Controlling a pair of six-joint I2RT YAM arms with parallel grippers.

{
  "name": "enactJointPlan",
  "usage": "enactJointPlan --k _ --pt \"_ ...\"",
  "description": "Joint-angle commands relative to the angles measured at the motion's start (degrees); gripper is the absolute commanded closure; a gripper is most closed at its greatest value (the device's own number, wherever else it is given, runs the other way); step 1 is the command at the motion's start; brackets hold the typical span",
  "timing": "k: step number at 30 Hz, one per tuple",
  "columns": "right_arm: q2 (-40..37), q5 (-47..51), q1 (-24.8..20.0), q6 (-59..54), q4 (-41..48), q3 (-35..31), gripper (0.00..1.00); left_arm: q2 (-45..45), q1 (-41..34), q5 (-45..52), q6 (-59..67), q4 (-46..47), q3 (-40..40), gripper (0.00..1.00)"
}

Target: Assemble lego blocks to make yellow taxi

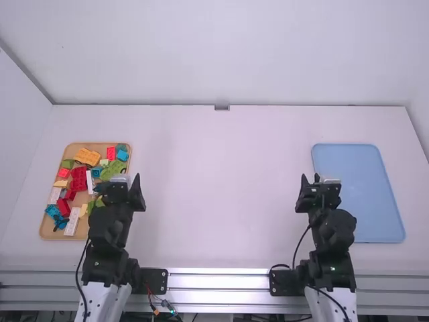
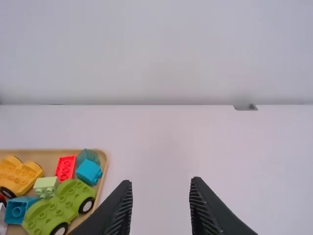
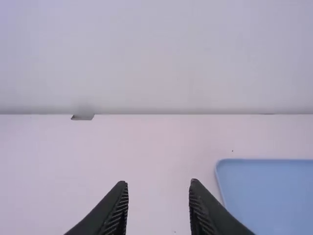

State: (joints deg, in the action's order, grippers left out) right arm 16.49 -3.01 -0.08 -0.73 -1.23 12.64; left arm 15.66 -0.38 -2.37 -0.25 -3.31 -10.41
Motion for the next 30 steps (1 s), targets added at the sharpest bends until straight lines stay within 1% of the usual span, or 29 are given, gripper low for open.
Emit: enactJointPlan --k 1,4,5,7,13,16,17,21,23,25,27,28,30 --pt "2.5 -1.0 -0.4 -0.5 -0.4 3.8 0.63 2.3 -0.5 -1.2 -0.1 -0.6 -3.1 0.63" --pt "7.3 -1.9 -0.5 -0.7 -0.9 7.3 0.55 6.4 -0.7 -1.9 -0.1 -2.4 -6.0 0.56" --pt "7.7 -1.9 -0.5 -0.7 -0.9 7.6 0.55 6.7 -0.8 -2.0 -0.2 -2.5 -6.2 0.55" --pt "11.0 -2.5 -0.5 -0.8 -1.6 9.8 0.49 9.2 -1.0 -2.6 -0.3 -3.4 -8.1 0.50" --pt "17.9 -3.6 0.1 -1.1 -2.4 14.5 0.39 14.5 -0.8 -4.2 -0.3 -4.8 -11.9 0.39" --pt "22.1 -4.4 1.0 -1.6 -2.7 17.6 0.32 18.5 -0.4 -6.6 -0.5 -6.4 -14.5 0.32" --pt "22.4 -4.5 1.2 -1.7 -2.8 17.8 0.31 18.8 -0.4 -6.7 -0.6 -6.5 -14.7 0.32" --pt "26.2 -5.2 2.7 -3.7 -3.1 20.9 0.24 23.3 -0.2 -7.5 -0.6 -9.4 -17.3 0.24" --pt "28.4 -5.5 3.6 -4.2 -3.3 22.7 0.20 26.4 -0.4 -8.0 -0.6 -11.9 -18.7 0.20" --pt "29.4 -5.5 4.1 -4.3 -3.4 23.4 0.18 28.0 -0.4 -8.3 -0.6 -13.6 -19.4 0.18" --pt "31.7 -5.9 4.9 -5.3 -3.6 25.2 0.14 31.2 -0.1 -8.9 -0.7 -16.3 -21.1 0.14" --pt "32.0 -6.0 5.1 -5.4 -3.6 25.4 0.14 31.6 -0.1 -9.0 -0.8 -16.4 -21.5 0.14" --pt "34.0 -6.4 5.9 -7.1 -3.9 26.9 0.10 35.4 0.8 -9.5 -1.9 -14.9 -25.4 0.10"
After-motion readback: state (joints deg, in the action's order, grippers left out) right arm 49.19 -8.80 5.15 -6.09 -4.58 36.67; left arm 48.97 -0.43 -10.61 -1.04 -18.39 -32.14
